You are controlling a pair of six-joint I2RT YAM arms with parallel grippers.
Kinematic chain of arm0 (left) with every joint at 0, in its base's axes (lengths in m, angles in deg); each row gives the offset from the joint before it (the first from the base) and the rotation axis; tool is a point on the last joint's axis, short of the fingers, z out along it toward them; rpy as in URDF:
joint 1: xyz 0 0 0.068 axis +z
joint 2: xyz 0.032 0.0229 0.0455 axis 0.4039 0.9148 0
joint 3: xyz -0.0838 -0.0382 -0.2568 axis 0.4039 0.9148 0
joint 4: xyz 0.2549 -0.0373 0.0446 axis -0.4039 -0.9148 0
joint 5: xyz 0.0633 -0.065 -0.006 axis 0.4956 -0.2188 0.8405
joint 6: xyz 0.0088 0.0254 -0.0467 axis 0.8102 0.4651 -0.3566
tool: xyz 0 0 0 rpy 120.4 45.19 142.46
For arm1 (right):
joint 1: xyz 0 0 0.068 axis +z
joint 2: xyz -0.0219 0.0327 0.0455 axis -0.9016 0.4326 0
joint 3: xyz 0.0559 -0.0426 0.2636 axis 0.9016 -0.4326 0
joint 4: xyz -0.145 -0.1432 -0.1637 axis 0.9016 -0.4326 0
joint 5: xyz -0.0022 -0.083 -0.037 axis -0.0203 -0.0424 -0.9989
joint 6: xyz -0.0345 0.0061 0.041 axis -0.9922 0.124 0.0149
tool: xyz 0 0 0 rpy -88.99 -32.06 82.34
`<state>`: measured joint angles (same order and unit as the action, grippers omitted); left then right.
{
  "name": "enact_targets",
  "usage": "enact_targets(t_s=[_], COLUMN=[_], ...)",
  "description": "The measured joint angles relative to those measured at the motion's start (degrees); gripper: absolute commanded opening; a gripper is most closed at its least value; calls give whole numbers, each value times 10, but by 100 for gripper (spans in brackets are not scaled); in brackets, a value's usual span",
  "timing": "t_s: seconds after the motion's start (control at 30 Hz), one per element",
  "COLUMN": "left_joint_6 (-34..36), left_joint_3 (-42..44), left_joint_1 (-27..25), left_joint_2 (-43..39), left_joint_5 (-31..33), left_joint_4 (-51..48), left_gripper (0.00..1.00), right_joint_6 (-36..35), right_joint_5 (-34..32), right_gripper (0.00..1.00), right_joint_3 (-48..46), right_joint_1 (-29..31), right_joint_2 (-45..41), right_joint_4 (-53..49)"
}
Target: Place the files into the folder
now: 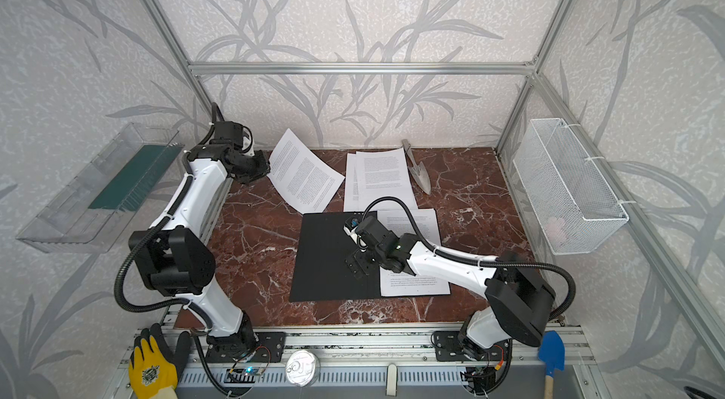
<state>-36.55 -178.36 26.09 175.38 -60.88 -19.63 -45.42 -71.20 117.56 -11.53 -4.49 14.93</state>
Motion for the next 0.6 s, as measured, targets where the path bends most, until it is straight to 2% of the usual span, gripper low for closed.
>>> enact_targets(t_s=[0.17, 0.3, 0.43, 0.6], left_joint_6=[-4, -33, -90, -154], left_joint_3=[-11, 17, 106, 137], left_joint_1=[-60, -110, -162, -247], left_joint_2=[-74, -168, -255, -237], left_joint_5=[65, 59, 31, 5], left_joint_4=[-3, 36, 117, 205], left_gripper=[0, 0, 0, 0], right_joint_6=[-3, 6, 27, 64], right_joint_5=[-55, -71, -70, -40], right_gripper=[99, 99, 99, 99], right_joint_3=[-7, -15, -31, -69], right_joint_1=[-10, -52, -111, -188], right_joint_2=[-54, -90, -129, -193], right_joint_4=[-33, -52, -63, -65])
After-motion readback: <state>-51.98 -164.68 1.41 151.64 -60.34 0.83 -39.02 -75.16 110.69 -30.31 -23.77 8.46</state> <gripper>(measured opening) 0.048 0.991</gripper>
